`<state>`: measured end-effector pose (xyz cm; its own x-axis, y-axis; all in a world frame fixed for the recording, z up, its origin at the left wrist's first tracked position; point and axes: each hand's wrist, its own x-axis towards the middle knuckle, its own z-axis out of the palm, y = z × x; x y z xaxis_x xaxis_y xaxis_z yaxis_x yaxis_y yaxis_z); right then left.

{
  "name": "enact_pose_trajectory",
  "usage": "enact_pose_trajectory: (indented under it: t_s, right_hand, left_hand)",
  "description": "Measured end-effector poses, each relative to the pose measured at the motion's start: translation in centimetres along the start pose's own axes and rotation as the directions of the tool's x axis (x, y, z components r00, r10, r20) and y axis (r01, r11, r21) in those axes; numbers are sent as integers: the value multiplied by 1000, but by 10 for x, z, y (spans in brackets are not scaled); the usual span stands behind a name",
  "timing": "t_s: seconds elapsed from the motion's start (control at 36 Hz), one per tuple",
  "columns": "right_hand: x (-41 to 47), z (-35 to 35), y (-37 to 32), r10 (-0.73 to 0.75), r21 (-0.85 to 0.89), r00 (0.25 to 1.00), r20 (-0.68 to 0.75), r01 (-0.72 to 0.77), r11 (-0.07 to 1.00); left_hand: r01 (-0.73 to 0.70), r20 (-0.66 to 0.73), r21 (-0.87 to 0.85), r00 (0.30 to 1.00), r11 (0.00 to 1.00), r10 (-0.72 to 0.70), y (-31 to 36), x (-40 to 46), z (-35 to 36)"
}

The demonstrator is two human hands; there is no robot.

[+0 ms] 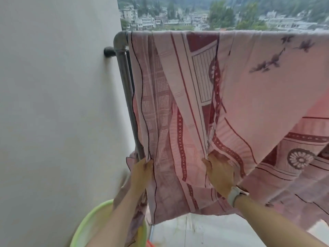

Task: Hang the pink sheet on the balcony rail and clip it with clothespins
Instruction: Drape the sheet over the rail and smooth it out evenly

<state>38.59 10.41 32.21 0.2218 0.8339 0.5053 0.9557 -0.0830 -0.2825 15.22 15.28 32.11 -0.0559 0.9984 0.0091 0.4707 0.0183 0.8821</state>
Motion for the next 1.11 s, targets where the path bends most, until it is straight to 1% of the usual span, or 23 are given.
enact_pose_trajectory:
  t_s: [0.06,0.08,0.11,0.17,0.19,0.25,0.31,0.36,0.44,0.5,0.53,0.58,0.64,0.69,0.72,0.81,0.83,0.89,0.97,1.06,1.11]
  right_hand:
    - [1,-1,-2,18,-27,998,62,-17,1000]
    - [3,-3,-4,20,-43,996,86,-16,999]
    - [7,-5,-7,28,-46,992,121,-22,999]
    - [13,-12,-12,59,11,990,130,-61,998]
    - [17,-17,-15,73,75,992,99,-81,994]
    - [28,-31,-25,92,238,996,6,-91,967]
    - [44,-48,-37,41,332,987,-157,14,943]
    - [66,-69,-48,-64,343,947,-314,175,923]
    - [103,-100,-66,-222,275,843,-489,391,878]
    - [128,-117,-74,-323,171,762,-562,489,855]
    - [140,-125,-78,-367,100,721,-588,515,851]
    - [161,-141,-84,-435,-42,659,-614,523,851]
    - [178,-155,-88,-480,-134,636,-604,513,848]
    - [195,-166,-91,-506,-181,652,-565,500,847]
    - [202,-171,-92,-513,-198,669,-538,492,848]
    - [218,-181,-92,-504,-222,740,-445,455,863]
    - [222,-183,-90,-493,-214,762,-419,445,870]
    - [228,-188,-84,-494,-201,771,-403,452,869]
    - [233,-194,-73,-477,-162,745,-466,458,874]
    - [236,-205,-54,-410,-117,759,-505,411,904]
    - [236,-215,-36,-377,-106,776,-505,377,920]
  left_hand:
    - [4,17,29,1000,1000,-5,8,2,-4]
    - [2,22,17,1000,1000,-3,11,5,-6]
    - [-7,36,-55,999,998,9,15,8,-8]
    - [-50,67,-288,995,956,72,27,10,-15]
    - [-84,48,-352,993,932,108,36,12,-20]
    - [-179,-38,-360,983,916,177,59,20,-30]
    - [-295,-182,-342,952,892,245,88,31,-41]
    - [-435,-334,-272,879,858,340,121,42,-52]
    - [-602,-474,-146,739,785,479,173,53,-68]
    - [-648,-519,-79,676,758,524,203,60,-77]
    - [-654,-531,-50,658,755,534,216,64,-80]
    - [-635,-548,-4,648,773,529,233,73,-85]
    - [-599,-557,27,656,800,509,242,81,-88]
    - [-566,-565,20,674,824,476,246,85,-90]
    - [-543,-568,-15,696,840,440,247,87,-91]
    - [-441,-534,-188,796,878,286,249,87,-93]
    - [-432,-524,-213,808,876,270,248,87,-93]
    - [-458,-535,-195,791,867,297,249,87,-95]
    - [-511,-573,-186,751,839,329,258,86,-102]
    - [-517,-561,-149,746,843,359,270,86,-107]
    - [-525,-557,-105,735,845,387,278,88,-107]
